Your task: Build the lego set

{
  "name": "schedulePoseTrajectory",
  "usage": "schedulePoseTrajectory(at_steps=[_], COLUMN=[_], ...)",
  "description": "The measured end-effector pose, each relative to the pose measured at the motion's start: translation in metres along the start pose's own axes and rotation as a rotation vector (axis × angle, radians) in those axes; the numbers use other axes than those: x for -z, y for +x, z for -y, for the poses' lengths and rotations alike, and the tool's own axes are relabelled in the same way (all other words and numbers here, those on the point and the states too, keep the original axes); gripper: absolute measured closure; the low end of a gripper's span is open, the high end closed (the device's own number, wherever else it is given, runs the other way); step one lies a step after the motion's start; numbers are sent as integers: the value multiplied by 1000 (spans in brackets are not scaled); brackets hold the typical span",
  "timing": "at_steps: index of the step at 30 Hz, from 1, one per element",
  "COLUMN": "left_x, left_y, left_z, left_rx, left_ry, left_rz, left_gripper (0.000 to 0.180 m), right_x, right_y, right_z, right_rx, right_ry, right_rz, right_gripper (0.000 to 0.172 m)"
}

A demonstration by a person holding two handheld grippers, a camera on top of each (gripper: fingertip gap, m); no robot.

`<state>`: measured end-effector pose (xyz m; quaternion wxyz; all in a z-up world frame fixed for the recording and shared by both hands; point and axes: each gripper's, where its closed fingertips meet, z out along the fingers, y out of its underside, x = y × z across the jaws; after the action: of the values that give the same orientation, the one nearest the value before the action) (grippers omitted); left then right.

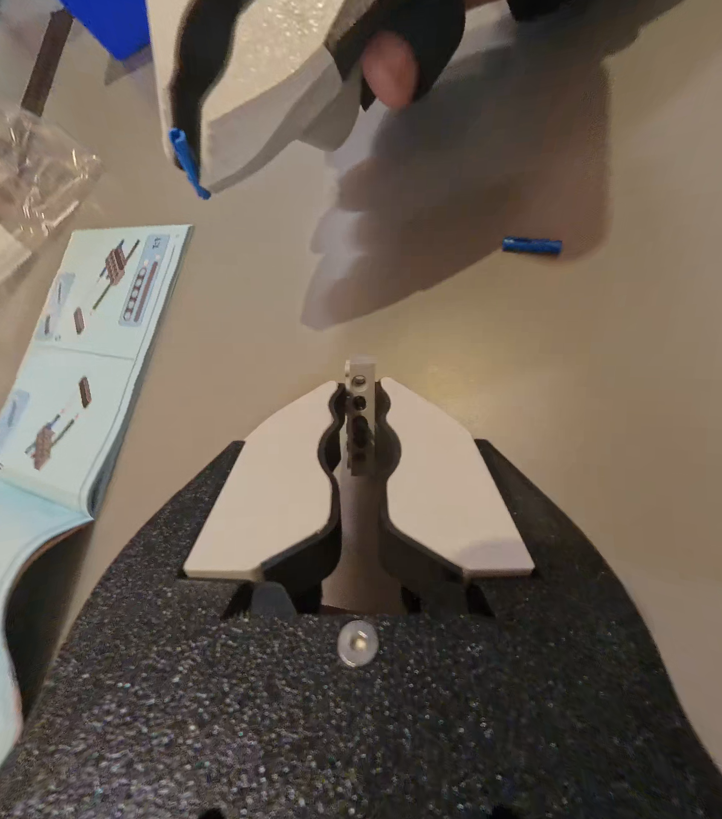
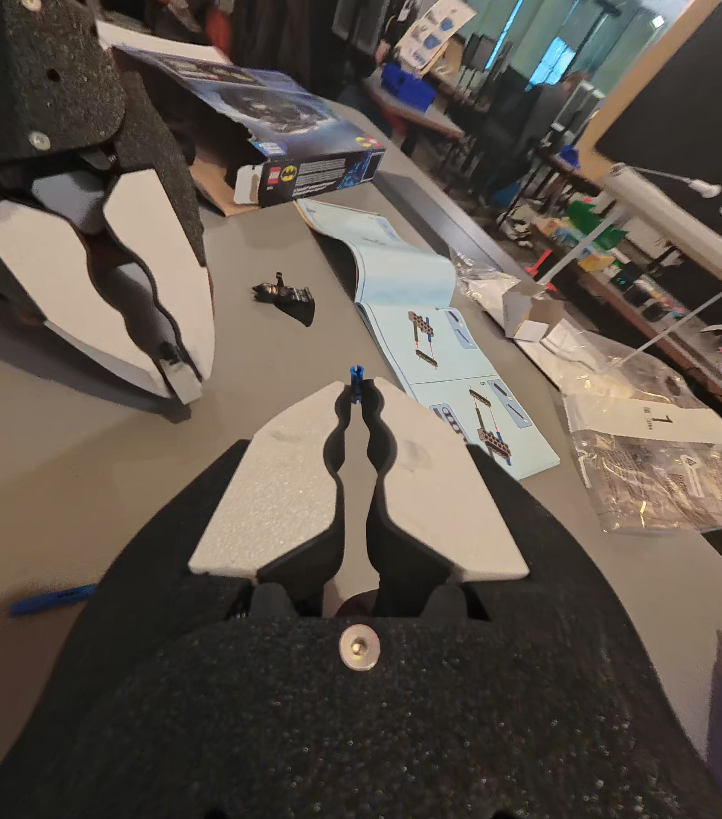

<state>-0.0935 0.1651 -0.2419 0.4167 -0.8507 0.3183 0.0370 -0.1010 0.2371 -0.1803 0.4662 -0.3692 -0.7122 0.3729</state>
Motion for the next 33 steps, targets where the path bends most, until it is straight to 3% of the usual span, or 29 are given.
schedulePoseTrajectory(at_steps=[4,9,13,16,20,25,33], left_x=[-5,-3,10,19,17,7,24], left_y=[9,16,8,-16,-25,-13,-28], left_z=[-5,-3,21,39,49,67,79], left_rx=[-99,-85,33,151,151,185,205], left_ry=[-65,-39,121,259,302,363,497], left_rz=[3,-38,-49,32,113,74,194], left_gripper=[164,152,151,153,158,161,169], right_x=[10,12,11,11,10,15,26], right_y=[-13,-23,-33,-35,-34,-37,-25], right_z=[6,5,9,11,16,37,43], right_rx=[-26,-43,-62,-119,-314,-605,-890], right_ry=[36,34,54,61,71,210,356], right_rz=[-31,-12,67,89,114,224,356], right_gripper=[167,167,167,167,167,167,167])
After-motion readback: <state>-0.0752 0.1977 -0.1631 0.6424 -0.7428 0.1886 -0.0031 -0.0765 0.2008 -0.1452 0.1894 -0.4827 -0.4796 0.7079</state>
